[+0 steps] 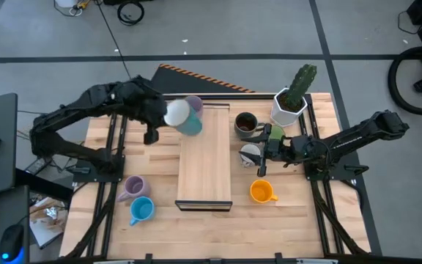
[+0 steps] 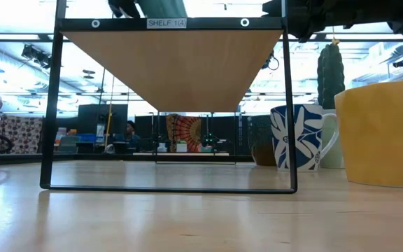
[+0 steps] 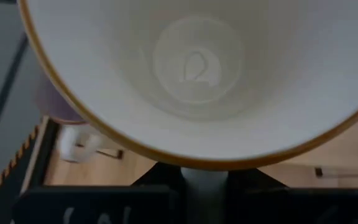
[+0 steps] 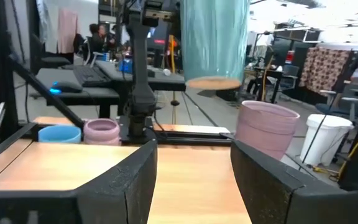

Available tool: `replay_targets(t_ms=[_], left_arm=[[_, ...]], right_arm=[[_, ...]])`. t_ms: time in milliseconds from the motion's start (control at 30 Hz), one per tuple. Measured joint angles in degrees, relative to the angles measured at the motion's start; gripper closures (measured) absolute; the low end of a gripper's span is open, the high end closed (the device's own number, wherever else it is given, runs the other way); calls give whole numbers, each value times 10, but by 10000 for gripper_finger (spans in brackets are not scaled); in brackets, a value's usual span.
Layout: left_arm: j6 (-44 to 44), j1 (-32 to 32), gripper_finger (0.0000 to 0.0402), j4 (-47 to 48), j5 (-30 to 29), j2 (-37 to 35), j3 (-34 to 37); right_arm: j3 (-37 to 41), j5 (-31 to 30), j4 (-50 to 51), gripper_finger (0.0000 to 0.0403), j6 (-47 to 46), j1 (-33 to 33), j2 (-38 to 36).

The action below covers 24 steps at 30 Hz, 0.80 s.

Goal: Place coffee mugs
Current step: Put the light green mug on the shelf

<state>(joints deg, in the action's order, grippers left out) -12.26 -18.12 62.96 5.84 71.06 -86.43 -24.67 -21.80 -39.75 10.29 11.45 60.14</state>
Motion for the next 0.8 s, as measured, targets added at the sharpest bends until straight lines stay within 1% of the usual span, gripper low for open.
replay_targets(t_ms=[133, 267, 367, 467, 600, 800], left_arm=[[8, 28, 355, 25, -4, 26, 3], [6, 46, 355, 23, -12, 43, 33], [-8, 45, 355, 12, -13, 49, 70], [-8, 40, 355, -21, -17, 49, 97], [-15, 32, 355, -19, -22, 48, 112], [-31, 29, 355, -24, -47, 61, 113]], right_arm=[[0, 0, 1, 192, 2, 1, 2], [0, 0, 0, 192, 2, 1, 2], [0, 1, -7, 192, 2, 1, 2], [0, 3, -7, 192, 2, 1, 2], [0, 3, -9, 192, 2, 1, 2], [0, 4, -9, 192, 0, 1, 2]])
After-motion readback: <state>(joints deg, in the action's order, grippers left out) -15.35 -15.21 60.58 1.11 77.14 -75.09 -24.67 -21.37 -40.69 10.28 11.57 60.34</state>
